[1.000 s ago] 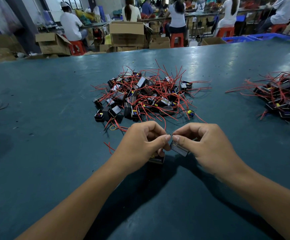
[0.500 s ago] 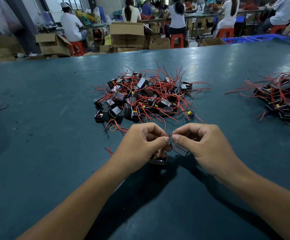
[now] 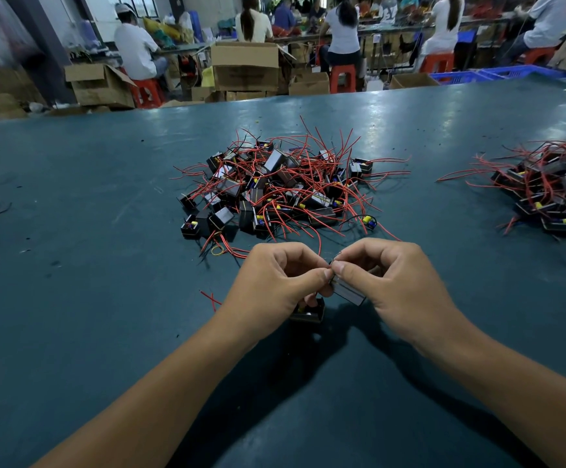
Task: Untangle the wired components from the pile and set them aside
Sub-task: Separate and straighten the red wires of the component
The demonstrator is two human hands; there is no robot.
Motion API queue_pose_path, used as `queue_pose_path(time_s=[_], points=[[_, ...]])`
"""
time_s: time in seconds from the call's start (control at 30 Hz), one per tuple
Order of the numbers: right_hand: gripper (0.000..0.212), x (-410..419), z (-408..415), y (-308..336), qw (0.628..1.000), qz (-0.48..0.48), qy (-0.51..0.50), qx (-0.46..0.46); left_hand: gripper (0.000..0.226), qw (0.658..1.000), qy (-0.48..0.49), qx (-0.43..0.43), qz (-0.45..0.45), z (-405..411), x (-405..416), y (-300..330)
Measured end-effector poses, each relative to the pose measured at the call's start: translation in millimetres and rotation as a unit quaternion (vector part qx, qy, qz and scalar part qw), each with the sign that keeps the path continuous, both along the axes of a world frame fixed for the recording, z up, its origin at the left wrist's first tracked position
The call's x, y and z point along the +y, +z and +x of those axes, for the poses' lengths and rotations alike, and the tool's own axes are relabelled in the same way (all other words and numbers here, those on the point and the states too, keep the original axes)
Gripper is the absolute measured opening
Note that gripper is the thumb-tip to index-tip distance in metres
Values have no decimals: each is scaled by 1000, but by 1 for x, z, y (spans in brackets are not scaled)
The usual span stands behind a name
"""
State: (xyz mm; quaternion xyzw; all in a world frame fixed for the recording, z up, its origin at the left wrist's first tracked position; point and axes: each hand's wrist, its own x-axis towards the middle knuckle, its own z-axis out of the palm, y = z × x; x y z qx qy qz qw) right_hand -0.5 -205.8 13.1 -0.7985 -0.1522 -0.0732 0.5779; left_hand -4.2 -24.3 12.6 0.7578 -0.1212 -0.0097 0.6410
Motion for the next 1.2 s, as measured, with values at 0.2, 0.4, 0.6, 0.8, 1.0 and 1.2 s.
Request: queue_pose_path(time_s=[0.2, 0.4, 0.6, 0.8, 1.0, 1.2], points=[[14, 0, 3, -2, 999, -39, -12, -21, 7, 1000, -1, 0, 4, -2, -3, 1], [17, 1, 2, -3, 998, -53, -14, -42, 7, 1000, 3, 14, 19, -5, -4, 5], [18, 0, 1, 4, 996, -66, 5, -64, 5, 964, 57, -174, 193, -7, 4, 14], [15, -3, -3, 12, 991, -99, 53, -76, 8, 917, 27, -273, 290, -5, 8, 21], [13, -6, -3, 13, 986, -125, 64, -91, 10, 914, -10, -265, 308, -6, 10, 23], [22, -6, -1, 15, 993, -68, 76, -60, 23, 973, -70, -138, 173, -5, 10, 18]])
